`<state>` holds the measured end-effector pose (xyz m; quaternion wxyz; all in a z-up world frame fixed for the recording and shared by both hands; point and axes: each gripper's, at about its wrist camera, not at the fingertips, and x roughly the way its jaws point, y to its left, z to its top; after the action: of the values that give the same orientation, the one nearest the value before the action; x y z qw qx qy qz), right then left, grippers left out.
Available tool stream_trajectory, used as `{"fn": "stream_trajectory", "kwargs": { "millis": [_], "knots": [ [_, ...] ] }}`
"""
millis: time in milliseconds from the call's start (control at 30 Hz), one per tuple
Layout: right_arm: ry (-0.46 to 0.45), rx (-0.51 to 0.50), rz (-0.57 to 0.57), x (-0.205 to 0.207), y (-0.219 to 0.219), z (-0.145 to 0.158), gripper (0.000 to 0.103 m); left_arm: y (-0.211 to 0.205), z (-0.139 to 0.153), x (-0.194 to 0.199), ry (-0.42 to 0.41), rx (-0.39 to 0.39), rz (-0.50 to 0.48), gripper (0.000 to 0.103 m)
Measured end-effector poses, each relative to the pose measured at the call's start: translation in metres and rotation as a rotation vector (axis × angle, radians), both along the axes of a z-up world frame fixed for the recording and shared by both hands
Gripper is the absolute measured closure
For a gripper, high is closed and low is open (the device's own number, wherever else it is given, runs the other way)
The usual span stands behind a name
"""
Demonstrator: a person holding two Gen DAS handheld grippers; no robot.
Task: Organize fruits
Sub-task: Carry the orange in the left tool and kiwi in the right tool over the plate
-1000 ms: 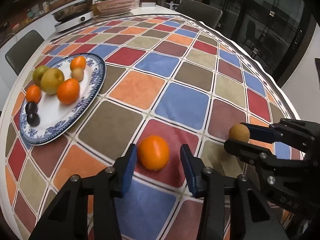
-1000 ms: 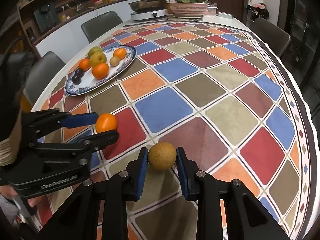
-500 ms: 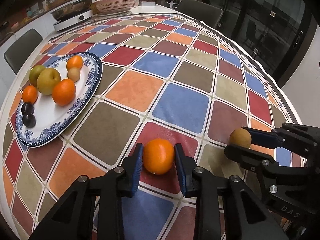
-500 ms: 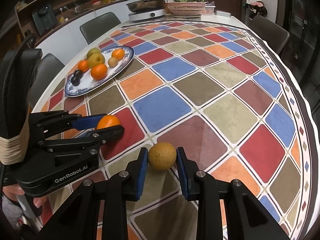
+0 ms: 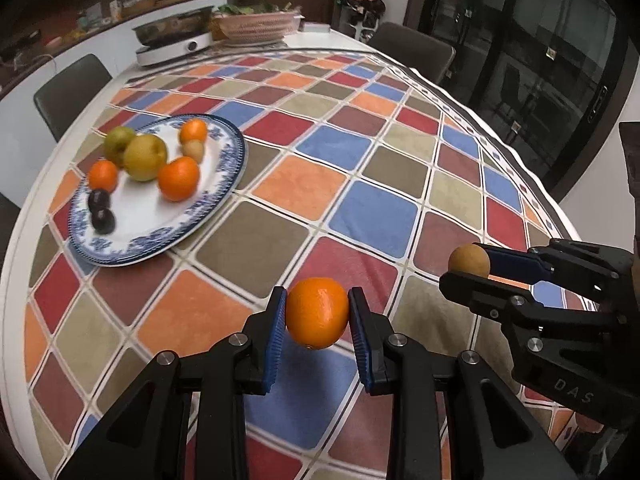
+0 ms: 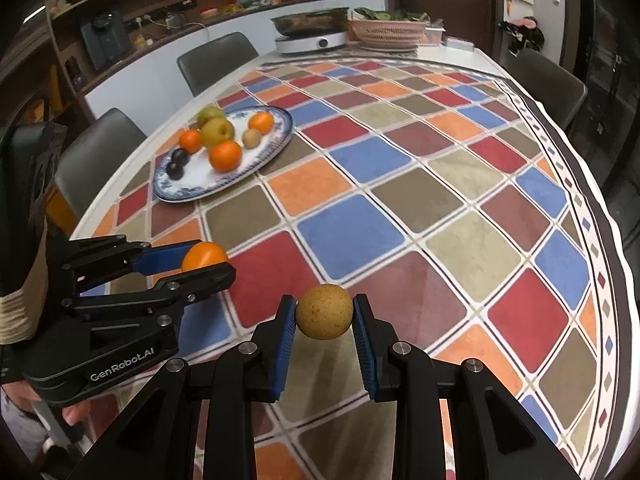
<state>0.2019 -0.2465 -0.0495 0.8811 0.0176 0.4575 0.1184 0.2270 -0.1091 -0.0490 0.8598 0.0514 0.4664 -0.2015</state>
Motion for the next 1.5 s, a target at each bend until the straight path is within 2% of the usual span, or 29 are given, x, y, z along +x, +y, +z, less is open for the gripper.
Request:
{"fn": "stream_trajectory", "kwargs": {
  "millis": [767, 1100, 1500],
  "knots": [
    [-0.111, 0.05, 0.111, 0.002, 0.053, 0.05, 0.073, 0.065, 0.061, -0.021, -0.144, -0.032, 0.136, 0.072],
    [-0.157, 0.049, 0.162, 0.014, 0.078, 0.069, 0.073, 0.09, 0.076, -0.015, -0.176, -0.025, 0.173, 0.072],
    [-0.137, 0.034, 0.231, 0.05, 0.108, 0.068, 0.073, 0.111, 0.077, 0.014, -0.183, 0.004, 0.172, 0.072]
  ]
}}
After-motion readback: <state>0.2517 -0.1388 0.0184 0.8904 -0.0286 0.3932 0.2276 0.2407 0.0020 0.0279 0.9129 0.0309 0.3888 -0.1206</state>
